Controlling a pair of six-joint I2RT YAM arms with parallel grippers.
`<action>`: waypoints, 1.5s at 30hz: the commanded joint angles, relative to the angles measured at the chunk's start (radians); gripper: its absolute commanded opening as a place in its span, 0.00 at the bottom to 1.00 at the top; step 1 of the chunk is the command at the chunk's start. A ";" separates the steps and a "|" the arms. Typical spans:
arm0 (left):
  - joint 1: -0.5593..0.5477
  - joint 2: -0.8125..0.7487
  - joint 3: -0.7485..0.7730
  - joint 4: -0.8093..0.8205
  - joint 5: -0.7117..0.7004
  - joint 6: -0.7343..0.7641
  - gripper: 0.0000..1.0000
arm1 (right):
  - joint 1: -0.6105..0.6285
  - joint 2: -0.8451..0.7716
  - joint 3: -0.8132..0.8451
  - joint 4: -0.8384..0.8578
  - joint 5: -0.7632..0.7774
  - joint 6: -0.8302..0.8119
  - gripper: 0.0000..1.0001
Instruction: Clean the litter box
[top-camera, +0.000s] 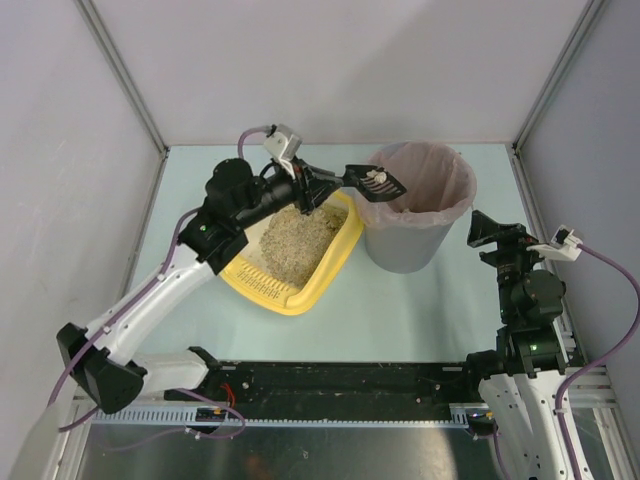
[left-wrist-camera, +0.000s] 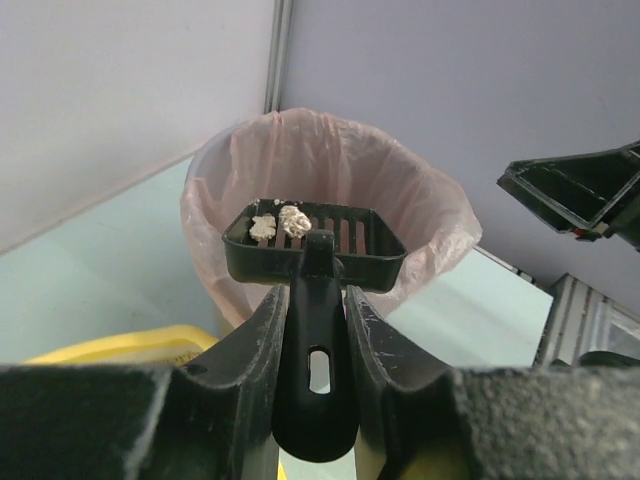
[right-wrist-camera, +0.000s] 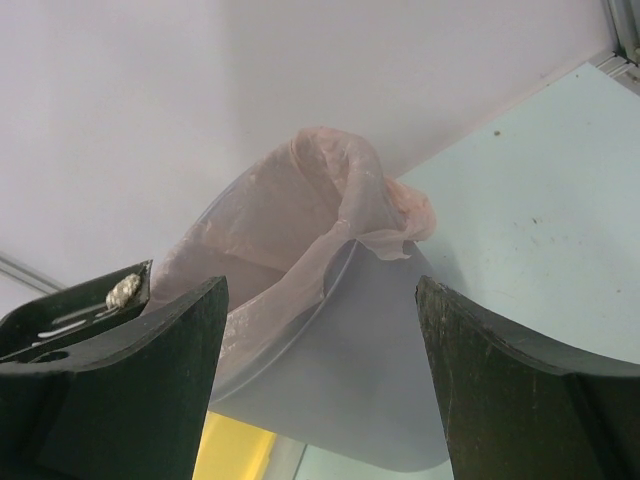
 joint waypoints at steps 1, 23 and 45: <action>-0.022 0.047 0.114 0.004 -0.021 0.074 0.00 | 0.004 -0.011 0.005 0.029 0.037 -0.025 0.81; -0.056 0.240 0.348 -0.206 0.283 0.834 0.00 | 0.002 -0.024 0.005 0.013 0.071 -0.067 0.81; -0.146 0.296 0.387 -0.291 0.102 1.163 0.00 | 0.002 0.015 0.005 0.019 0.079 -0.071 0.81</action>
